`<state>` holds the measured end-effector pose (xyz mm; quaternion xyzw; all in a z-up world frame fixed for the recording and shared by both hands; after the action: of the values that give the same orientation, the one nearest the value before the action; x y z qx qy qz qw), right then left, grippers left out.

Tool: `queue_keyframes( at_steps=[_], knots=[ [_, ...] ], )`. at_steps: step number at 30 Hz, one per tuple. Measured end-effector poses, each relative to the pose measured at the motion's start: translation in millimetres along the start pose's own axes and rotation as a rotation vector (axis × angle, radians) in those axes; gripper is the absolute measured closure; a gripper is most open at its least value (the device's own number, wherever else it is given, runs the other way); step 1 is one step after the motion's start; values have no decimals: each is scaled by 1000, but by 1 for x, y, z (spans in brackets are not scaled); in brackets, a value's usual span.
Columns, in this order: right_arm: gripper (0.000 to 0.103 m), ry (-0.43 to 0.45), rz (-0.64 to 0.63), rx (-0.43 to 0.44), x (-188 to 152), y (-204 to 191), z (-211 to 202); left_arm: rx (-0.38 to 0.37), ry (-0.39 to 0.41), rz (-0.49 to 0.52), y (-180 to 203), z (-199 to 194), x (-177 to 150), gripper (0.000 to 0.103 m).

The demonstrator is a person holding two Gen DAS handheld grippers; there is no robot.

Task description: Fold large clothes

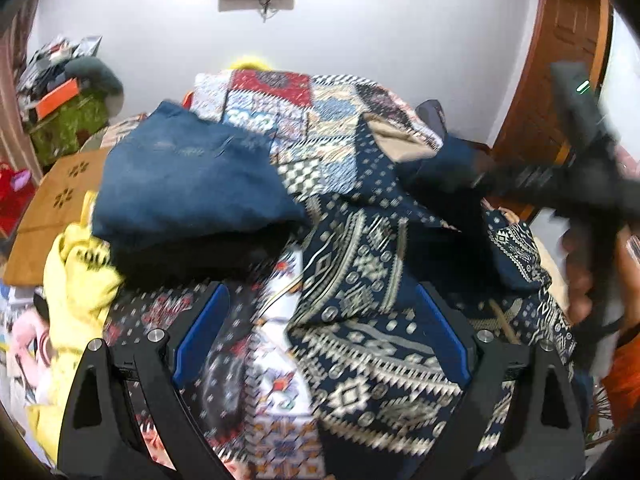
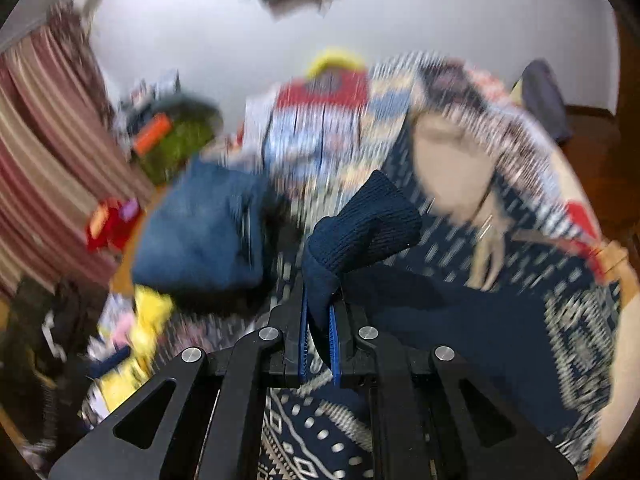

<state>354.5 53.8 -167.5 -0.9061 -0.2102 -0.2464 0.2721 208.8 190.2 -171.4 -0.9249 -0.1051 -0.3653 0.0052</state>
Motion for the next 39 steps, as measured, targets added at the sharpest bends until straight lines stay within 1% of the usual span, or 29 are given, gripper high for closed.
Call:
queue_keyframes(
  at_steps=[1, 3, 7, 8, 9, 10, 11, 12, 14, 16, 17, 18, 19, 20, 21, 23, 24, 25, 26, 29, 30, 31, 33, 35, 36, 37, 38, 39],
  knots=[
    [95, -33, -5, -4, -12, 0, 5, 11, -10, -6, -6, 0, -5, 10],
    [95, -122, -31, -26, -35, -4, 38, 29, -31, -15, -15, 3, -13, 10],
    [93, -203, -34, -44, -59, -5, 55, 52, -67, -35, -27, 9, -28, 10],
    [89, -225, -29, -42, -63, -6, 58, 61, -75, -39, -29, 11, -30, 10],
    [79, -254, -17, -29, -67, -6, 59, 67, -80, -42, -30, 13, -31, 10],
    [73, -282, -1, -12, -68, -9, 59, 67, -87, -47, -30, 15, -32, 10],
    [60, -302, 15, 8, -67, -9, 56, 63, -93, -53, -30, 17, -32, 10],
    [53, -302, 26, 31, -66, -7, 49, 58, -99, -60, -29, 19, -32, 10],
    [53, -266, 8, 37, -61, -9, 32, 46, -104, -68, -25, 22, -30, 10],
    [53, -215, -35, 25, -51, -4, 7, 37, -107, -62, -18, 26, -27, 10],
    [52, -197, -45, 23, -47, -2, -1, 29, -109, -55, -12, 29, -25, 10],
    [49, -165, -53, 21, -41, 5, -18, 23, -111, -47, -7, 31, -23, 10],
    [48, -148, -55, 18, -38, 6, -24, 17, -113, -35, 0, 35, -19, 10],
    [45, -120, -56, 10, -34, 13, -36, 14, -116, -26, 6, 39, -17, 10],
    [40, -88, -58, -6, -30, 22, -50, 8, -119, -9, 14, 44, -14, 10],
    [34, -24, -63, -60, -25, 44, -73, 8, -129, 30, 31, 56, -9, 10],
    [34, 0, -65, -92, -24, 56, -80, 8, -137, 51, 39, 64, -7, 10],
    [34, 9, -66, -116, -22, 62, -83, 7, -144, 70, 47, 70, -6, 10],
    [34, 13, -61, -155, -24, 79, -89, 11, -156, 91, 55, 79, -6, 10],
    [34, -3, -15, -233, -32, 123, -95, 35, -189, 148, 76, 106, -8, 11],
    [34, -20, 2, -259, -36, 137, -96, 43, -200, 163, 81, 114, -8, 13],
    [34, -36, 17, -275, -40, 150, -97, 50, -216, 182, 87, 124, -9, 20],
    [34, -55, 61, -306, -51, 179, -97, 63, -244, 212, 96, 140, -11, 29],
    [34, -63, 103, -320, -61, 199, -98, 74, -243, 229, 102, 149, -11, 33],
    [34, -68, 123, -328, -65, 210, -98, 82, -238, 235, 104, 153, -10, 39],
    [34, -74, 139, -339, -67, 218, -99, 91, -234, 240, 105, 156, -9, 49],
    [34, -85, 152, -355, -72, 226, -97, 95, -232, 241, 104, 156, -9, 55],
    [34, -95, 163, -369, -76, 233, -95, 94, -232, 234, 104, 158, -7, 67]
  ],
)
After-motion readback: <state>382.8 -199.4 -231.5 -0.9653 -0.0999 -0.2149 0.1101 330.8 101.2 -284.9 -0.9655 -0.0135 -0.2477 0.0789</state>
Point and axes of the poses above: each gripper's, at about its wrist camera, not at the fingertips, and z roughly the way its jaws point, y to its right, x to its top, the point moved 4 cm from there along z, roughly the way its jaws point, and after that the axes turned 4 degrees about x, right-handed, at the moved point
